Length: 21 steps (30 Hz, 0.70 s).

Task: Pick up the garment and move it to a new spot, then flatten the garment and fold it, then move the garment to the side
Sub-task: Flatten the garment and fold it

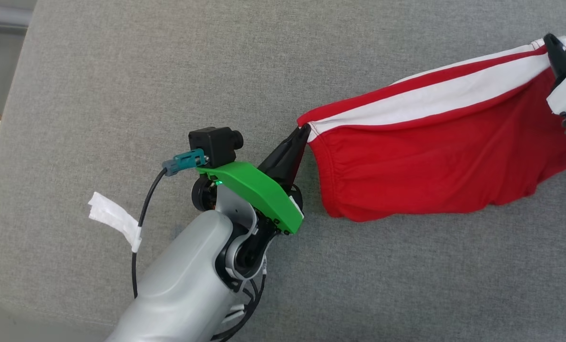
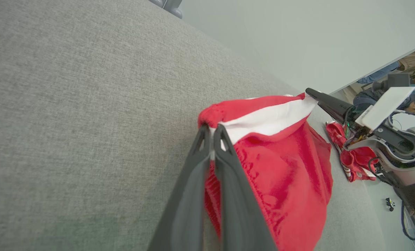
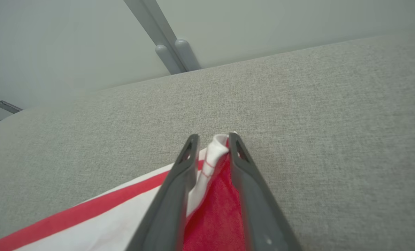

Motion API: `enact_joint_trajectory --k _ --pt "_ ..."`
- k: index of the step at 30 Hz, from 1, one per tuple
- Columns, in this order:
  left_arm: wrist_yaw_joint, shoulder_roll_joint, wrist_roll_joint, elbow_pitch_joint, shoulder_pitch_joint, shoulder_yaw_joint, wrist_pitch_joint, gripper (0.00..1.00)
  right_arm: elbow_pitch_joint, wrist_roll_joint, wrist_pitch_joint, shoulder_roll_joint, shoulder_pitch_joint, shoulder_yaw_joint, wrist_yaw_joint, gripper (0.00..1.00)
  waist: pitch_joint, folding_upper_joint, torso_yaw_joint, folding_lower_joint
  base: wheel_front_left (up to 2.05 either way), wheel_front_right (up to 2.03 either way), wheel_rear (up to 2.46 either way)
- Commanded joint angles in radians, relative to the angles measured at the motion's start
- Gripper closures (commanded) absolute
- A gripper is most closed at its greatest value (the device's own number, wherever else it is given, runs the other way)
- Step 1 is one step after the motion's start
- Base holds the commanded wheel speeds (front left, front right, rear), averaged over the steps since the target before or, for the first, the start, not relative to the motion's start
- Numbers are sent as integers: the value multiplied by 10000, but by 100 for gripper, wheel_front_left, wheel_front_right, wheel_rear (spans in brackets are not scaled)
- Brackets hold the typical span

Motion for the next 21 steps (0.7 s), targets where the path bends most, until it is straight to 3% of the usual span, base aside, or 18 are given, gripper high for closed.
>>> enact_joint_trajectory --k 1,7,12,16,19,21 --pt "19 -16 89 149 -193 39 -119 0 -84 96 -368 -46 -107 5 -1 0 0 0 -40 0 0 0 0" --pt "168 90 468 388 29 -128 -522 0 -257 139 -922 -287 340 581 1 0 -152 0 -266 0 0 0 0" --pt "1084 796 1622 -369 912 -103 -1829 0 -940 -770 -1046 -781 1214 1583 -1 0 -426 0 -636 0 0 0 0" --pt "1819 1180 2661 -1415 2016 181 -2241 0 -1248 -1269 -589 -1013 1614 2008 -1 0 -376 0 -630 0 0 0 0" --pt "2124 1081 3672 -2031 2807 678 -2275 0 -1247 -1579 -361 -1084 1645 1993 -1 0 -173 0 -420 0 0 0 0" --pt "2069 678 4081 -2382 3356 1180 -2279 0 -1086 -1697 -259 -1009 1519 1934 -1 0 -21 0 -274 0 0 0 0"
